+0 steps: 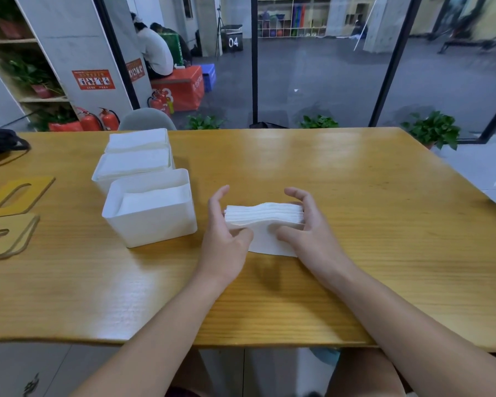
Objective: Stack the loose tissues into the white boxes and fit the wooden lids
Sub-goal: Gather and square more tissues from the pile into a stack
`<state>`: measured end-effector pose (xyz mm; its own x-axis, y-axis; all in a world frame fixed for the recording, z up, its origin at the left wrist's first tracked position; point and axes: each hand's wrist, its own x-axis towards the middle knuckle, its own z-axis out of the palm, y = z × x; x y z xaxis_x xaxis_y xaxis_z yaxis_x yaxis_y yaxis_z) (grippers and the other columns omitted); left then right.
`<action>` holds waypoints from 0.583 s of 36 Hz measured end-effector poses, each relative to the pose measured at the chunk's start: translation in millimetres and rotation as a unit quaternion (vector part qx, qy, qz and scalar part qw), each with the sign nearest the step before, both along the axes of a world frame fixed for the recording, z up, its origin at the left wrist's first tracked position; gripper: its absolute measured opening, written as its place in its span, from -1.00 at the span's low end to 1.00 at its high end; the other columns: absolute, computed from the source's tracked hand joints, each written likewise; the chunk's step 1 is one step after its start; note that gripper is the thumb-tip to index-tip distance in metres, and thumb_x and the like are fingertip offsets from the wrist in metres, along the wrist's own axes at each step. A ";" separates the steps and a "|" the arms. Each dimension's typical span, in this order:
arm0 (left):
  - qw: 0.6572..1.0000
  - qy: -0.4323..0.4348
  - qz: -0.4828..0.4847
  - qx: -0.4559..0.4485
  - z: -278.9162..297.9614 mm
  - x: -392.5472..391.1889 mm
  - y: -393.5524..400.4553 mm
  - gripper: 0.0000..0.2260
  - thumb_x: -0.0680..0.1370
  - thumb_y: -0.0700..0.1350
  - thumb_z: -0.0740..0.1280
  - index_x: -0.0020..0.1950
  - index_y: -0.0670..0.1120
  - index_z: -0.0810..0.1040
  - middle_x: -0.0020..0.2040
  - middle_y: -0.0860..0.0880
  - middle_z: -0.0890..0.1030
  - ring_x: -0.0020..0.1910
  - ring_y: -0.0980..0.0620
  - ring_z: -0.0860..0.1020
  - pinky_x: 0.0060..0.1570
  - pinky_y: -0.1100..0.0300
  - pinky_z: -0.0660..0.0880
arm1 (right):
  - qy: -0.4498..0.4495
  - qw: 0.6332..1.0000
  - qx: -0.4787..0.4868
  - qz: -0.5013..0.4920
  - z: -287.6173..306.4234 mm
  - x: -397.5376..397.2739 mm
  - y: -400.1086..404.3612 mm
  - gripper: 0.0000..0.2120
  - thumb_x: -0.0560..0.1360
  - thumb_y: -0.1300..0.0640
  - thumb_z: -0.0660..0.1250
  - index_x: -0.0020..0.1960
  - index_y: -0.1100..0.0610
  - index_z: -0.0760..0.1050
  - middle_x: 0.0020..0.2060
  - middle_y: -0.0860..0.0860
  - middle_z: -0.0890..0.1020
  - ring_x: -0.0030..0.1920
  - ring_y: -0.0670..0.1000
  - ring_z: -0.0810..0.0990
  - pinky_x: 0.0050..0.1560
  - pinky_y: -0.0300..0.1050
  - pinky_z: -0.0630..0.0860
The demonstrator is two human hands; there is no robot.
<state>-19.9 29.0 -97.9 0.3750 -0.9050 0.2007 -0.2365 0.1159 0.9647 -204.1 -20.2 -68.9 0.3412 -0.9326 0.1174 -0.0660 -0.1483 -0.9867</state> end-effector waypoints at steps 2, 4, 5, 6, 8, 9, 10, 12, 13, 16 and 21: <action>1.000 0.003 0.014 0.001 -1.2 1.1 -0.5 -0.26 0.50 -0.17 0.34 0.54 0.45 0.25 0.16 -0.27 0.60 0.16 -0.31 0.60 0.09 0.24 0.53 | 0.008 1.000 -0.006 0.000 -3.1 -2.6 -1.1 -0.29 0.42 0.20 0.42 0.51 -0.17 0.36 0.21 0.01 0.64 0.02 -0.05 0.70 -0.02 -0.19 0.64; 1.000 0.015 0.020 0.007 -0.9 4.7 0.0 -0.27 0.53 -0.18 0.34 0.55 0.44 0.25 0.27 -0.19 0.58 0.11 -0.24 0.62 0.05 0.12 0.59 | 0.024 1.000 -0.004 0.010 -7.7 -7.5 -3.2 -0.30 0.52 0.32 0.44 0.55 -0.11 0.32 0.21 0.04 0.67 0.01 -0.09 0.70 -0.05 -0.24 0.60; 1.000 0.016 0.016 0.005 -1.0 7.0 0.6 -0.28 0.53 -0.17 0.34 0.56 0.42 0.25 0.17 -0.09 0.57 -0.10 -0.07 0.60 -0.08 0.20 0.58 | 0.038 0.999 -0.005 0.015 -9.2 -10.1 -4.2 -0.30 0.55 0.36 0.44 0.55 -0.09 0.31 0.22 0.03 0.68 0.01 -0.10 0.70 -0.06 -0.26 0.59; 1.000 0.014 0.007 0.004 -0.9 9.3 0.9 -0.27 0.54 -0.17 0.35 0.58 0.41 0.24 0.08 -0.01 0.55 -0.23 0.07 0.55 -0.19 0.27 0.54 | 0.052 0.998 -0.008 0.019 -10.2 -12.8 -5.2 -0.32 0.57 0.36 0.45 0.55 -0.08 0.32 0.22 0.01 0.69 0.02 -0.09 0.71 -0.07 -0.25 0.59; 1.000 0.002 -0.012 0.006 -2.0 15.0 2.5 -0.26 0.60 -0.21 0.35 0.61 0.40 0.20 -0.02 0.14 0.59 -0.26 0.18 0.54 -0.20 0.34 0.52 | 0.067 0.997 -0.019 0.027 -10.9 -17.8 -7.4 -0.40 0.60 0.33 0.46 0.51 -0.09 0.38 0.17 -0.04 0.74 0.03 -0.04 0.74 -0.07 -0.16 0.63; 1.000 -0.001 -0.022 0.009 -2.6 17.8 3.7 -0.26 0.63 -0.22 0.35 0.62 0.41 0.18 -0.03 0.19 0.65 -0.21 0.17 0.58 -0.13 0.31 0.55 | 0.070 0.997 -0.024 0.030 -10.5 -20.2 -8.6 -0.45 0.61 0.30 0.48 0.47 -0.11 0.43 0.13 -0.05 0.75 0.05 -0.02 0.75 -0.05 -0.09 0.67; 0.999 -0.001 -0.034 0.010 -1.6 20.5 5.1 -0.27 0.65 -0.21 0.35 0.63 0.41 0.16 0.01 0.19 0.69 -0.12 0.12 0.63 -0.04 0.25 0.58 | 0.070 0.997 -0.028 0.031 -9.7 -22.5 -9.5 -0.50 0.62 0.27 0.49 0.44 -0.13 0.47 0.13 -0.05 0.76 0.07 0.00 0.76 -0.01 -0.01 0.71; 0.999 -0.002 -0.052 0.005 2.9 25.8 10.8 -0.28 0.68 -0.14 0.37 0.64 0.42 0.13 0.14 0.11 0.74 0.08 0.02 0.69 0.15 0.07 0.62 | 0.057 0.998 -0.022 0.032 -8.1 -25.4 -9.6 -0.54 0.62 0.21 0.52 0.40 -0.16 0.51 0.14 -0.02 0.77 0.10 0.09 0.77 0.05 0.18 0.74; 0.999 -0.001 -0.055 0.001 5.9 28.8 14.3 -0.30 0.68 -0.08 0.38 0.64 0.44 0.13 0.17 0.07 0.75 0.12 -0.01 0.70 0.18 0.03 0.62 | 0.041 0.999 -0.011 0.033 -7.5 -26.1 -9.1 -0.53 0.60 0.18 0.53 0.41 -0.16 0.50 0.14 0.01 0.77 0.10 0.14 0.77 0.05 0.28 0.73; 0.998 -0.016 -0.052 0.009 12.2 37.2 25.3 -0.30 0.65 0.18 0.40 0.63 0.54 0.06 0.20 0.02 0.73 0.09 -0.12 0.71 0.09 -0.13 0.66 | -0.006 0.999 0.029 0.035 -8.2 -26.0 -6.9 -0.46 0.57 0.13 0.54 0.46 -0.18 0.45 0.16 0.08 0.77 0.09 0.22 0.78 0.04 0.32 0.72; 0.989 -0.029 -0.137 0.055 9.2 51.7 42.7 -0.15 0.65 0.22 0.46 0.60 0.63 -0.15 0.25 0.03 0.73 0.02 -0.12 0.76 0.02 -0.04 0.70 | -0.005 0.993 0.108 0.041 -12.9 -16.8 2.5 -0.42 0.66 0.19 0.48 0.58 -0.04 0.32 0.14 0.17 0.76 0.09 0.19 0.79 -0.07 0.08 0.75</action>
<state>31.8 71.7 -88.7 0.1045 -0.9885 0.1095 -0.2658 0.0783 0.9608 -220.9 -17.7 -81.8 0.4162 -0.9058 -0.0796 -0.0530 0.0633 -0.9966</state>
